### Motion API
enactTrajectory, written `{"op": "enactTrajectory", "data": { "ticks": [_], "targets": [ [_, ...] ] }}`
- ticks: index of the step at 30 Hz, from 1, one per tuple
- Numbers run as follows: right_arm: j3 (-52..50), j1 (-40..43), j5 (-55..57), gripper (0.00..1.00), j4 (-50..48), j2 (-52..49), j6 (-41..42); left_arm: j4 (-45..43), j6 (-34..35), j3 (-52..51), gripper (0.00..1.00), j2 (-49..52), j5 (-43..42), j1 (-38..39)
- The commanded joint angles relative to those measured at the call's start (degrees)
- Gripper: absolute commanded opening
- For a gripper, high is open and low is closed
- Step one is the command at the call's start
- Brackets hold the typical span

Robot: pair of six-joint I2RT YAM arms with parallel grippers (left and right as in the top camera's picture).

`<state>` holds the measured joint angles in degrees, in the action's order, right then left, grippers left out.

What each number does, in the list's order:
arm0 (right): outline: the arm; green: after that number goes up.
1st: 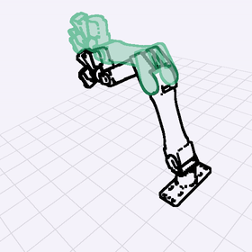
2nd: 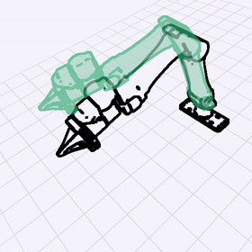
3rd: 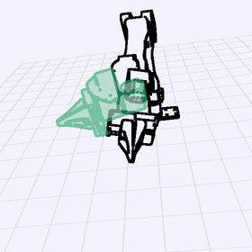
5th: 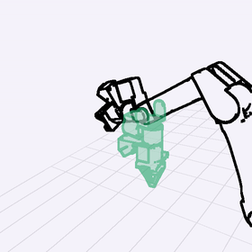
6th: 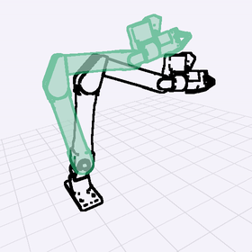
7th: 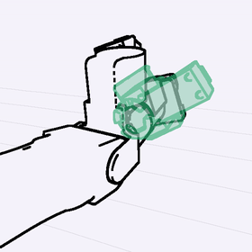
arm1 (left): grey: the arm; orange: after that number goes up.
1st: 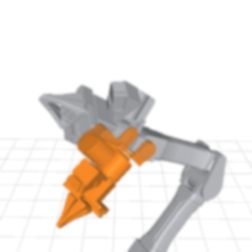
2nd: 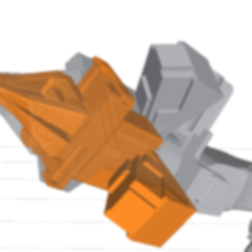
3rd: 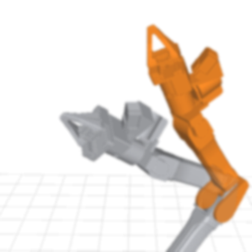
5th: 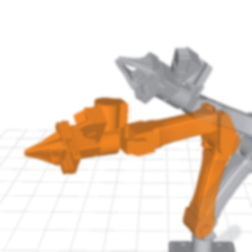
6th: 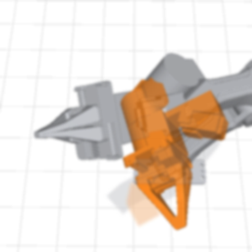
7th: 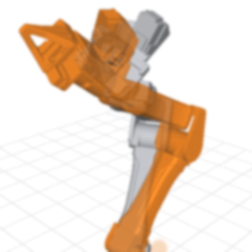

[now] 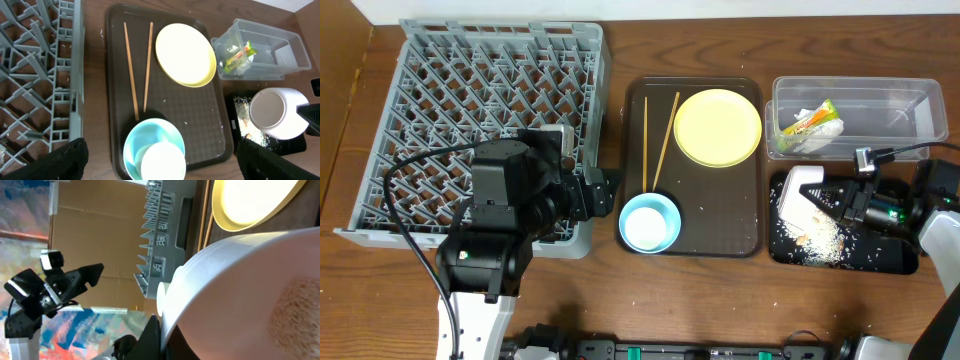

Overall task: Sort waste into correct bins and load items into the dishwasher
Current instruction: 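Tip the white bowl over the black tray to dump the rice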

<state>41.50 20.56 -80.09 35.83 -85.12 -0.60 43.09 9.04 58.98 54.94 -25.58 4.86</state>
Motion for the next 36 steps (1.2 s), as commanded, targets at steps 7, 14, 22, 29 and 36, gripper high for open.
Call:
{"op": "enactTrajectory", "data": {
  "ticks": [7,14,22,29,36],
  "targets": [
    [0.1,1.2,-9.2,0.01,-0.2,0.2,-7.0,0.0,0.1,1.3,0.95,0.0,-0.8,-0.3],
    [0.4,2.8,-1.8,0.01,-0.3,0.1,-0.8,0.0,0.1,1.3,0.95,0.0,-0.8,-0.3],
    [0.5,2.7,-4.0,0.01,0.0,0.1,-2.7,0.0,0.1,1.3,0.95,0.0,-0.8,-0.3],
    [0.7,2.3,0.1,0.01,-1.6,0.2,0.3,0.0,0.1,1.3,0.95,0.0,-0.8,-0.3],
    [0.8,1.1,0.2,0.01,-1.5,0.2,-2.1,0.0,0.1,1.3,0.95,0.0,-0.8,-0.3]
  ]
}}
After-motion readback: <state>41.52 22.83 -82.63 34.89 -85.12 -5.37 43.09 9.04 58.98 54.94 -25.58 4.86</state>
